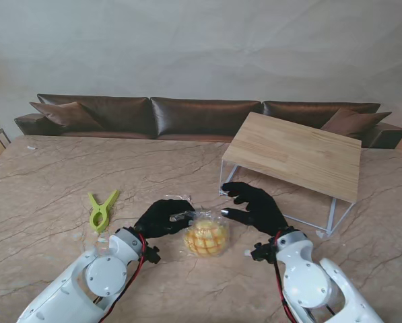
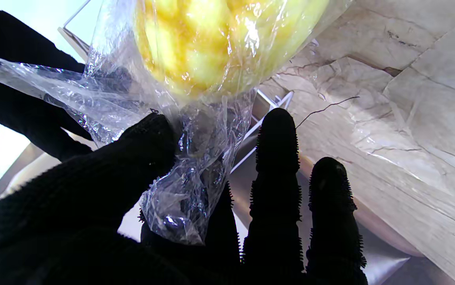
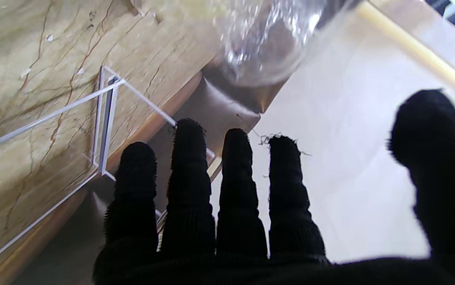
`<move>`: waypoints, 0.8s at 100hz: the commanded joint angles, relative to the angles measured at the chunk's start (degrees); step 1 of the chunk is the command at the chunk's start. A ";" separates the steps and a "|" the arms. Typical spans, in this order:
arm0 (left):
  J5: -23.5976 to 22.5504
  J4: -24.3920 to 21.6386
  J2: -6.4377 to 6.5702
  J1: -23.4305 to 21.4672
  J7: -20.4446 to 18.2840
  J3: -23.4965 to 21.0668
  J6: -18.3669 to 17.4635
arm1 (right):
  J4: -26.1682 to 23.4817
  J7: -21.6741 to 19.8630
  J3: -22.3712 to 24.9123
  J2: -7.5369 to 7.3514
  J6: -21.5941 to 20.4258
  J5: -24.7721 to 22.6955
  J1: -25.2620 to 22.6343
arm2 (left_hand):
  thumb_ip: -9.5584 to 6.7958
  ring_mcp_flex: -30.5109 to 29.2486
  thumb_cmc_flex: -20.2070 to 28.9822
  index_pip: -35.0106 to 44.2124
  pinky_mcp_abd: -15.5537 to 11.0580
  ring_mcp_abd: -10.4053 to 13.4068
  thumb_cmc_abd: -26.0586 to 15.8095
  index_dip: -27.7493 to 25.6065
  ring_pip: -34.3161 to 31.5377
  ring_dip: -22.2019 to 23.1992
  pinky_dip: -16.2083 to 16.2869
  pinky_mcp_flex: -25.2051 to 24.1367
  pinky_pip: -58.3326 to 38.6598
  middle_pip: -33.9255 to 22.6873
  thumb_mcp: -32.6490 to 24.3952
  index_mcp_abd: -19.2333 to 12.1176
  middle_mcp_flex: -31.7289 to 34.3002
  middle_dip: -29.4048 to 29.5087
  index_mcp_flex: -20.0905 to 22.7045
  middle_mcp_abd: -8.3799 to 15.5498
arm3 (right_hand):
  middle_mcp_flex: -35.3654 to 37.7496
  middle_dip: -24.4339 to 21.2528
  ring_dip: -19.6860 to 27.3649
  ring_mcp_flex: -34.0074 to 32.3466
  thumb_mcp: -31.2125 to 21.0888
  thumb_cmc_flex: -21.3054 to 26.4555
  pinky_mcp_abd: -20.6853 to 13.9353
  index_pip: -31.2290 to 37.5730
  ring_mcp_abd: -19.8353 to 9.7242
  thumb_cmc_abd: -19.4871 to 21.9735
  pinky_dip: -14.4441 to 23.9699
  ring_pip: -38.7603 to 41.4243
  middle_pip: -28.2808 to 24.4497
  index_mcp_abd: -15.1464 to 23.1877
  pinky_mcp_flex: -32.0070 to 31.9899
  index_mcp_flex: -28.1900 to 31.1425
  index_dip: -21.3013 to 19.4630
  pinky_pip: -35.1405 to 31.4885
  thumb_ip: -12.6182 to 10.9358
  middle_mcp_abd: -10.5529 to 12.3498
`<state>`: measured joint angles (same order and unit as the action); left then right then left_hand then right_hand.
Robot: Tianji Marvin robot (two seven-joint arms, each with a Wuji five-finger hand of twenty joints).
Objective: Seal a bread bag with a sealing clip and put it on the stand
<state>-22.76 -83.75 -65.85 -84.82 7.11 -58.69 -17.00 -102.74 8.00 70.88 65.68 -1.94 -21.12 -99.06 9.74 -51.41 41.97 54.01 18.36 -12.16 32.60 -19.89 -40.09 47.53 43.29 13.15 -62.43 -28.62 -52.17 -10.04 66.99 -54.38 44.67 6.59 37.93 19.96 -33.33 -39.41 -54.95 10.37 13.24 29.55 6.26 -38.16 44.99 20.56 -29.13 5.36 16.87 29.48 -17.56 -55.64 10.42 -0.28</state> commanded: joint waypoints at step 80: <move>2.04 0.82 0.11 -0.61 -2.40 -1.45 -2.51 | 13.07 2.93 -9.76 1.22 -1.37 -4.11 10.16 | 0.45 -0.88 -3.15 2.18 -0.20 0.69 1.54 1.57 -1.52 1.77 -0.38 -0.30 -2.05 -6.75 -2.16 0.10 0.77 -1.77 0.10 2.23 | 27.46 5.24 -11.49 -22.72 -14.54 16.59 0.17 29.41 -1.67 -5.81 3.71 24.31 -8.86 15.93 20.23 20.14 12.41 -26.78 8.48 3.98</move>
<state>-20.90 -83.22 -65.78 -85.12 4.87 -60.07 -19.06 -89.56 12.68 61.20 66.18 -3.20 -25.75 -89.09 9.74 -51.42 40.04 54.74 18.36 -12.16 33.24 -19.01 -40.89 48.22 43.23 13.32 -63.06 -32.92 -53.82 -8.86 66.99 -55.77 44.95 6.56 65.76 24.83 -44.84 -62.84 -70.43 27.05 13.01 59.13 5.00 -46.71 48.10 46.02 -38.79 21.09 38.59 51.26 -6.35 -81.95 18.79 3.47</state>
